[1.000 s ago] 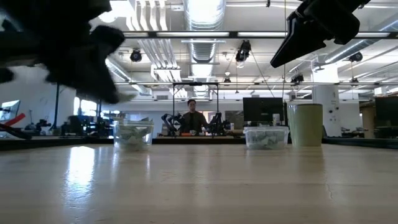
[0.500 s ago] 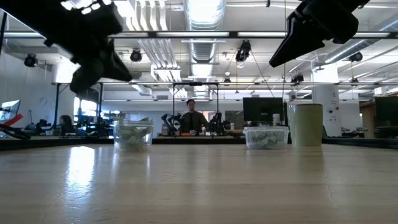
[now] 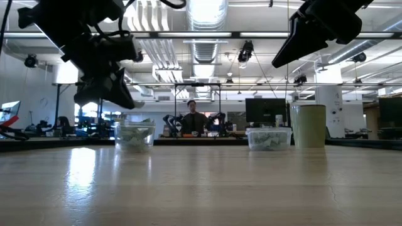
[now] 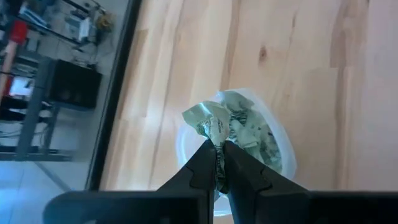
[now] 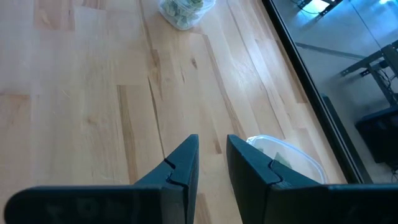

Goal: Pick and place items into bin
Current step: Put the stevia packet into the left transparent bin

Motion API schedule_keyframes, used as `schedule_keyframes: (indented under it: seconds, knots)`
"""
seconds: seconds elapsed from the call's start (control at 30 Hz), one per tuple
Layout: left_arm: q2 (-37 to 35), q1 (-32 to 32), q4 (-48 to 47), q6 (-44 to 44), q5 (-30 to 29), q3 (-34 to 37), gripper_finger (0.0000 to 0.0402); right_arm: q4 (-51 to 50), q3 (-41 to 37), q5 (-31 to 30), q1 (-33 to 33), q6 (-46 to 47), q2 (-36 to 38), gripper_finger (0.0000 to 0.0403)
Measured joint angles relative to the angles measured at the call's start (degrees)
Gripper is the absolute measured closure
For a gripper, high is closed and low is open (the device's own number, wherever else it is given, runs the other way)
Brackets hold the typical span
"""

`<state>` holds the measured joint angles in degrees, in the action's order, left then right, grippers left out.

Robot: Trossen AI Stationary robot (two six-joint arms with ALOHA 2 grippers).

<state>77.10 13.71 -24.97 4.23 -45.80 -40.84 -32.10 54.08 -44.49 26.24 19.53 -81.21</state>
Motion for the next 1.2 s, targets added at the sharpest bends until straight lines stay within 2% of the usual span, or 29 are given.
schedule_keyframes:
  seconds: [0.4,0.6,0.97,1.07,1.2]
  knots:
    - [0.0,-4.6,0.1,0.0,1.0,1.2,0.0391,0.0,0.0,0.0,0.0,0.0,0.0,0.0330]
    - [0.0,-7.4,1.8,-0.1,4.9,2.1,0.0391,0.0,0.0,0.0,0.0,0.0,0.0,0.0330]
    - [0.0,-7.8,4.6,-0.6,5.5,3.7,0.0389,0.0,0.0,0.0,0.0,0.0,0.0,0.0330]
    - [0.0,-7.8,4.8,-0.6,5.5,3.7,0.0373,0.0,0.0,0.0,0.0,0.0,0.0,0.0330]
    - [0.0,-7.8,4.8,-0.5,5.5,3.7,0.0329,0.0,0.0,0.0,0.0,0.0,0.0,0.0330]
